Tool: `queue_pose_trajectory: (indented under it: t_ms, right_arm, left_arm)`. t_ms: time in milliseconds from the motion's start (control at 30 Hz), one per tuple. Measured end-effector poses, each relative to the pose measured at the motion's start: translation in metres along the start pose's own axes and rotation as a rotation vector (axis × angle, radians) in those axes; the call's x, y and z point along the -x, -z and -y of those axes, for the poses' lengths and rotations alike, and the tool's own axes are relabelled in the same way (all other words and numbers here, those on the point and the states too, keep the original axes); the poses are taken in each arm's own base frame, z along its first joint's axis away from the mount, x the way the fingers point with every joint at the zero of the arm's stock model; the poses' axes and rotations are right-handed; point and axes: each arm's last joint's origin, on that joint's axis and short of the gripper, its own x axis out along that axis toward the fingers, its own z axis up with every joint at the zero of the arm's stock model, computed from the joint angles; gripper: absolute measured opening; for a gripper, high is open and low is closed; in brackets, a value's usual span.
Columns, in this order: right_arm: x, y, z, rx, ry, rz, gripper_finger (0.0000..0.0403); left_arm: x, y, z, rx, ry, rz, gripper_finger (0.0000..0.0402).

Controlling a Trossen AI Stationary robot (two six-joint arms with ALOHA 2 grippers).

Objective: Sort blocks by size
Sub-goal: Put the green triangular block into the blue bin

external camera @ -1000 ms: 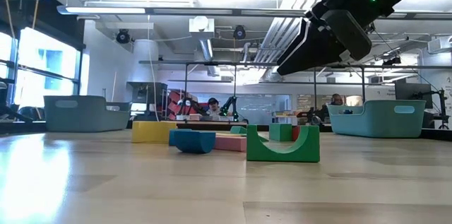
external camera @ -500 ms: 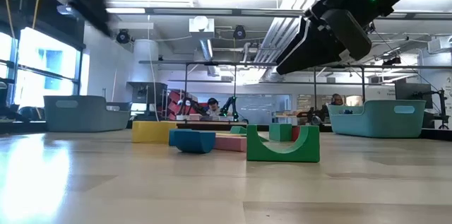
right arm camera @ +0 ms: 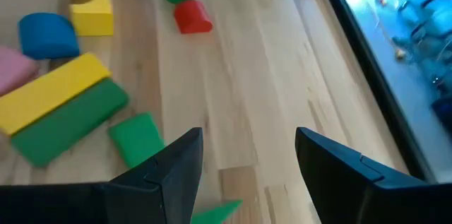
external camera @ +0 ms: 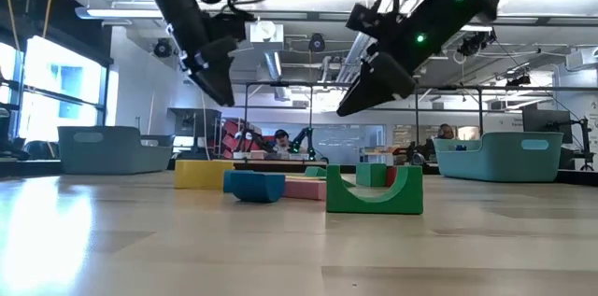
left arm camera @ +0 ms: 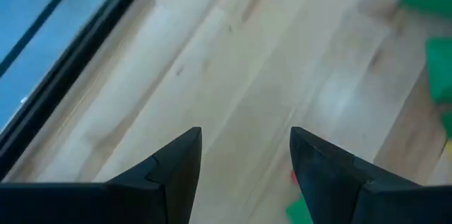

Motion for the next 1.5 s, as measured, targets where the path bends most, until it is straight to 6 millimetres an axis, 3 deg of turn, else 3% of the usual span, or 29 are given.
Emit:
queue_pose_trajectory:
  t_ms: [200, 400, 667, 933, 1267, 1500]
  right_arm:
    - [-0.013, 0.005, 0.031, -0.113, -0.020, -0.003, 0.0222]
    - [-0.020, 0.004, 0.053, -0.201, -0.012, 0.052, 0.0222]
    - [-0.020, 0.002, 0.057, -0.216, -0.009, 0.082, 0.0222]
    - [-0.019, 0.000, 0.053, -0.252, 0.000, 0.084, 0.0222]
    - [-0.019, 0.000, 0.050, -0.268, -0.091, 0.100, 0.0222]
    - [-0.016, -0.003, 0.053, -0.177, -0.054, 0.121, 0.0222]
  left_arm:
    - [-0.008, 0.011, 0.007, -0.196, 0.037, -0.057, 0.0200]
    - [-0.025, 0.051, 0.022, -0.323, 0.101, -0.143, 0.0200]
    - [-0.034, 0.083, 0.031, -0.134, -0.149, -0.110, 0.0200]
    - [-0.037, 0.101, 0.042, -0.019, -0.124, -0.068, 0.0200]
    - [-0.013, 0.099, 0.051, -0.095, -0.026, 0.072, 0.0200]
    - [-0.006, 0.069, 0.046, -0.166, 0.147, 0.299, 0.0200]
